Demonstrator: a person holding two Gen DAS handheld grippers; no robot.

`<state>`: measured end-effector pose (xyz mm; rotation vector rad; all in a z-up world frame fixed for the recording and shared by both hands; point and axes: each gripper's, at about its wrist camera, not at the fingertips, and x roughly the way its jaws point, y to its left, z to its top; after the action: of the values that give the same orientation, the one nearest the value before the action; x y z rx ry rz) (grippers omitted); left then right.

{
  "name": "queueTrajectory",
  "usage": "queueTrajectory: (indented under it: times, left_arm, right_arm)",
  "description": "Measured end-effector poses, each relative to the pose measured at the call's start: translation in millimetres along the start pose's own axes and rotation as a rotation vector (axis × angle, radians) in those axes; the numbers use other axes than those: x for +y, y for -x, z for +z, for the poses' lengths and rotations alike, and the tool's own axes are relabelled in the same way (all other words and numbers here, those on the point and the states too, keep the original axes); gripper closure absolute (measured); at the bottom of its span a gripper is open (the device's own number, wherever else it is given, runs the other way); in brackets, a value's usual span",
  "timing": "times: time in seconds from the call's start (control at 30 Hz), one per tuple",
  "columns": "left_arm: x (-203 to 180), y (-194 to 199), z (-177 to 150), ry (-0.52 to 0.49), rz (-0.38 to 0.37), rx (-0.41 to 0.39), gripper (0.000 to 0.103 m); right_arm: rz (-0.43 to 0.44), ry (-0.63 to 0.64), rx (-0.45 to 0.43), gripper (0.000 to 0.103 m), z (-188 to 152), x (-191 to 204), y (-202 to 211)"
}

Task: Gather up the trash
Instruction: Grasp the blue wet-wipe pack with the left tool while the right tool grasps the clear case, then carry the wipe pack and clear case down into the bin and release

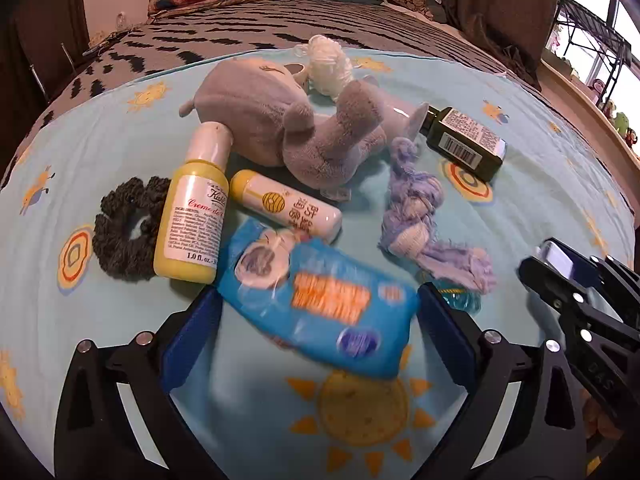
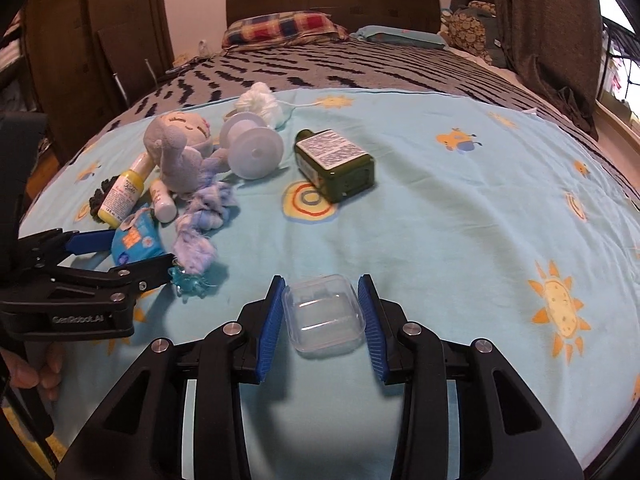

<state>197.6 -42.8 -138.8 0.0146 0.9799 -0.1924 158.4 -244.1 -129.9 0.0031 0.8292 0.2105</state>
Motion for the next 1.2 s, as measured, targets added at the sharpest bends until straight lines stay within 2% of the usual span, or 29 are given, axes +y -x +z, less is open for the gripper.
queueTrajectory:
  times: [0.1,0.37,0.57,0.7,0.77,1.0,1.2]
  left_arm:
    - [2.1,-2.5,3.9,0.016,-0.004,0.001,0.009]
    - [7.1,8.9,-4.0,-0.006,0.024,0.008,0.039]
    - [5.4,26.2,-29.0,-0.03,0.031,-0.004,0.052]
    - [6.4,36.9,-40.2,-0.026,0.013,-0.017,0.057]
    - [6.7,44.6,-46.9,-0.028,0.0,-0.019,0.063]
    - [0.2,73.8,-76.4,-0.05,-0.043,-0.038,0.066]
    - [-9.8,112.5,-103.8,-0.051,-0.082,-0.098,0.066]
  right_arm:
    - [-0.006,0.006,0.0,0.064,-1.0,0.3,0.2]
    - [-0.01,0.007,0.0,0.064,-3.8,0.7,2.9]
    - [0.001,0.01,0.008,0.064,-12.0,3.0,11.6]
    - [0.017,0.006,0.007,0.065,-17.5,4.7,19.3]
    - [0.031,0.006,0.003,0.065,-21.9,6.2,27.8]
    - [0.068,0.013,-0.01,0.065,-40.6,12.6,55.0]
    - [0.09,0.013,-0.042,0.065,-60.6,14.4,91.6]
